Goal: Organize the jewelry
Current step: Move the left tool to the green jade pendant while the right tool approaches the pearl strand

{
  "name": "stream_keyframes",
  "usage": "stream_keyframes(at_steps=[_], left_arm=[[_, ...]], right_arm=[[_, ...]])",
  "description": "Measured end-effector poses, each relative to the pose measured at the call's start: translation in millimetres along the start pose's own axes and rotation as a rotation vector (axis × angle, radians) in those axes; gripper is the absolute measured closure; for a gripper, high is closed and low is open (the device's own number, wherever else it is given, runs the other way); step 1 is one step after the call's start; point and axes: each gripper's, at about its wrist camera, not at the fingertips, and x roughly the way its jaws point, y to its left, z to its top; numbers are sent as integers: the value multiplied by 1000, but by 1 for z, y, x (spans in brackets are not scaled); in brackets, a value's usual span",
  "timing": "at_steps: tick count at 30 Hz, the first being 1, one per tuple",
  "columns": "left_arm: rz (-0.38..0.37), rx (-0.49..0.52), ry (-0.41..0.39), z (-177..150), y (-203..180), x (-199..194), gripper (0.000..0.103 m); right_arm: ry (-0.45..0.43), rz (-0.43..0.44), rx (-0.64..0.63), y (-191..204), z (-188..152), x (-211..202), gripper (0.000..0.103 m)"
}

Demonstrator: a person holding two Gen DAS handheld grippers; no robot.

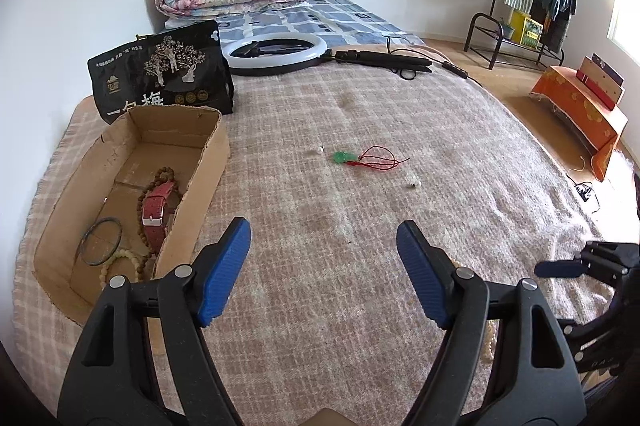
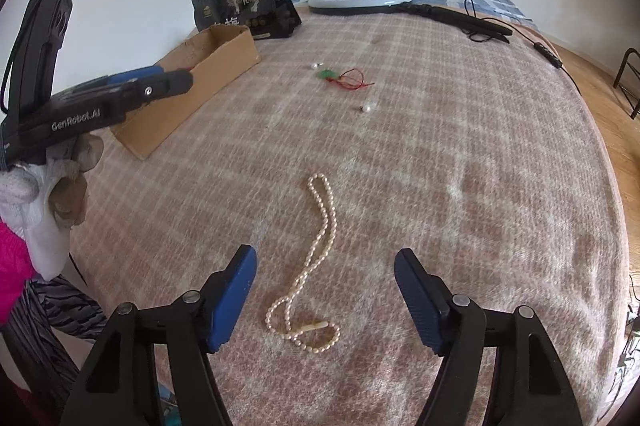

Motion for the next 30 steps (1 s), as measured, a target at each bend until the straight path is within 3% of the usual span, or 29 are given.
stream_keyframes(at_steps=[11, 18, 23, 30], left_arm=[[-35, -52, 37, 23, -9, 58, 30], [-45, -36, 51, 36, -18, 102, 30], [-42, -27, 86, 38, -20, 132, 37], [-46, 7, 91, 46, -25, 155, 37]], right_arm=[[46, -1, -34, 14, -15, 21, 53], [61, -18, -42, 14, -15, 30, 59], [69, -25, -53, 14, -14, 36, 64], [76, -29, -53, 16, -11, 44, 69]])
